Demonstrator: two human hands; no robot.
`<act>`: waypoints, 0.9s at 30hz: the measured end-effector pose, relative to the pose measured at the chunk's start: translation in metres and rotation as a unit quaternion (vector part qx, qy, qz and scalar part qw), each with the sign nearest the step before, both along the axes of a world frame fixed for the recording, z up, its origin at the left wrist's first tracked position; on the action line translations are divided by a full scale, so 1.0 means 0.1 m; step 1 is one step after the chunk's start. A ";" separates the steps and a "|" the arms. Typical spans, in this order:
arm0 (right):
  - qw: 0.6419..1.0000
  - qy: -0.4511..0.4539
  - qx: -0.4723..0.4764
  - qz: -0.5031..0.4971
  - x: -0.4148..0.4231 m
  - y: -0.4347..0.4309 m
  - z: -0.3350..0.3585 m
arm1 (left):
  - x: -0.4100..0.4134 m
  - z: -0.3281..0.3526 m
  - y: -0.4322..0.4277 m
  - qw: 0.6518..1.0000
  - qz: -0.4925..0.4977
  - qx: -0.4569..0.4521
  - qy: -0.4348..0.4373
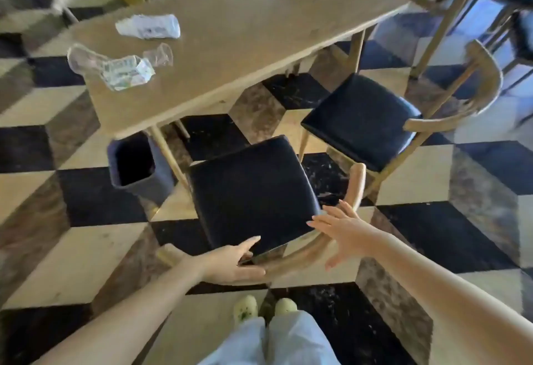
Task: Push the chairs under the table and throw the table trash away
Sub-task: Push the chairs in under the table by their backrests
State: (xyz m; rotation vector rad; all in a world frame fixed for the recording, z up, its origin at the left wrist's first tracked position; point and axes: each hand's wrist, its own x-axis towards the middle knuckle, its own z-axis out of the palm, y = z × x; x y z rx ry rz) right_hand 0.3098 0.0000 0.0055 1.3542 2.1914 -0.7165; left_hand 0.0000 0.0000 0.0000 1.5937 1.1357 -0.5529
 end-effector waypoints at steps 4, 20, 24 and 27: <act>0.989 -0.036 0.097 0.108 0.03 0.09 -0.07 | -0.02 -0.11 -0.34 0.976 -0.082 0.191 0.062; 0.973 -0.016 0.119 0.199 0.32 0.72 0.00 | 0.40 -0.16 -0.14 0.920 -0.059 0.361 0.142; 0.969 -0.019 0.138 0.206 0.24 1.01 -0.01 | 0.34 -0.16 0.19 0.919 -0.046 0.360 0.154; 0.966 -0.026 0.144 0.212 0.13 1.24 -0.01 | 0.24 -0.16 0.48 0.922 -0.043 0.350 0.161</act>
